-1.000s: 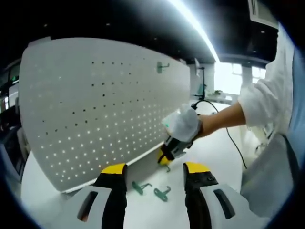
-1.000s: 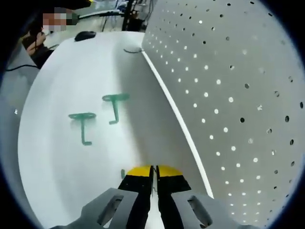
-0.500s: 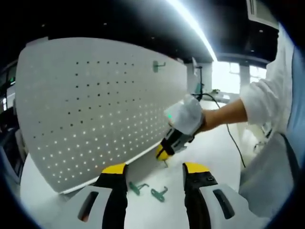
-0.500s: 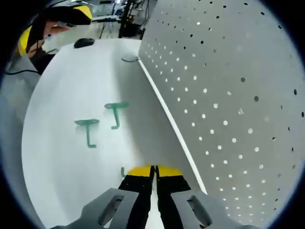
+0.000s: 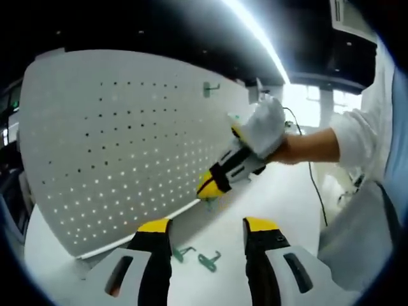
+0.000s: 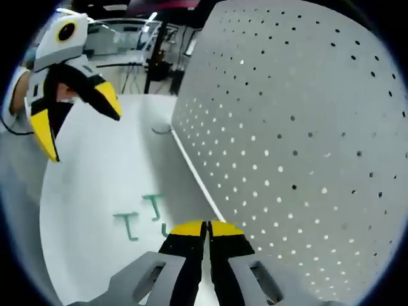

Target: Insert the hook assembly into the mounting plate slot until the hook locks in place.

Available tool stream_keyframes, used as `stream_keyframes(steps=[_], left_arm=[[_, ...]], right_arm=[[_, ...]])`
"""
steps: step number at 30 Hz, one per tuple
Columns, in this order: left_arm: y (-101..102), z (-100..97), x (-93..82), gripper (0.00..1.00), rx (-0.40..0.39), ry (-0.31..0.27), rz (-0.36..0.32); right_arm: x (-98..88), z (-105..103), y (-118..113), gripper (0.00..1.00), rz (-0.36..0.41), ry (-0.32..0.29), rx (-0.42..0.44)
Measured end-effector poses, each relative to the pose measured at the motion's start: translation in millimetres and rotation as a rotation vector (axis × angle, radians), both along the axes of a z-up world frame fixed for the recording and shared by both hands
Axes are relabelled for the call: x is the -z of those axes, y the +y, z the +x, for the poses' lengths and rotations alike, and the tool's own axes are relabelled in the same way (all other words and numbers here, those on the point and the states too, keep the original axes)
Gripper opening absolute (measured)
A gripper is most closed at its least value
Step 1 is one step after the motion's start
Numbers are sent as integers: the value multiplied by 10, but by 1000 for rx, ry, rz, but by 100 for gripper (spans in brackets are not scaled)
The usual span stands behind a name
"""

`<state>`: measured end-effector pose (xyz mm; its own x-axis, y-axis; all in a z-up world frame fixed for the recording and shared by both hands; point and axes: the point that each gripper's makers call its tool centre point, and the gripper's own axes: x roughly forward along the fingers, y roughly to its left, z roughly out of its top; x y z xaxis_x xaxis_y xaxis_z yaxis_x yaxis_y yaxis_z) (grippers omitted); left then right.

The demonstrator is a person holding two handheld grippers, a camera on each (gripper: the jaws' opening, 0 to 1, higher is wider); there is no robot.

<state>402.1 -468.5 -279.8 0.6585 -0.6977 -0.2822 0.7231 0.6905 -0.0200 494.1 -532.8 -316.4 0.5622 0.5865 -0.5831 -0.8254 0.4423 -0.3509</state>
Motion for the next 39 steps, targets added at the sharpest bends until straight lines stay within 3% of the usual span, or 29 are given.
stream_keyframes(steps=[8, 14, 28, 39], left_arm=[[21, 38, -33, 42, -41, -12, -16], [47, 73, -76, 40, -77, -34, -24], [169, 157, -266, 31, -165, -106, -74], [252, 188, -355, 23, -207, -120, -117]], right_arm=[[-355, -63, 187, 0, 197, -16, 40], [-541, -120, 286, 0, 386, 31, 90], [-793, -237, 485, 0, 521, 29, 114], [-831, -394, 758, 0, 549, 41, 70]])
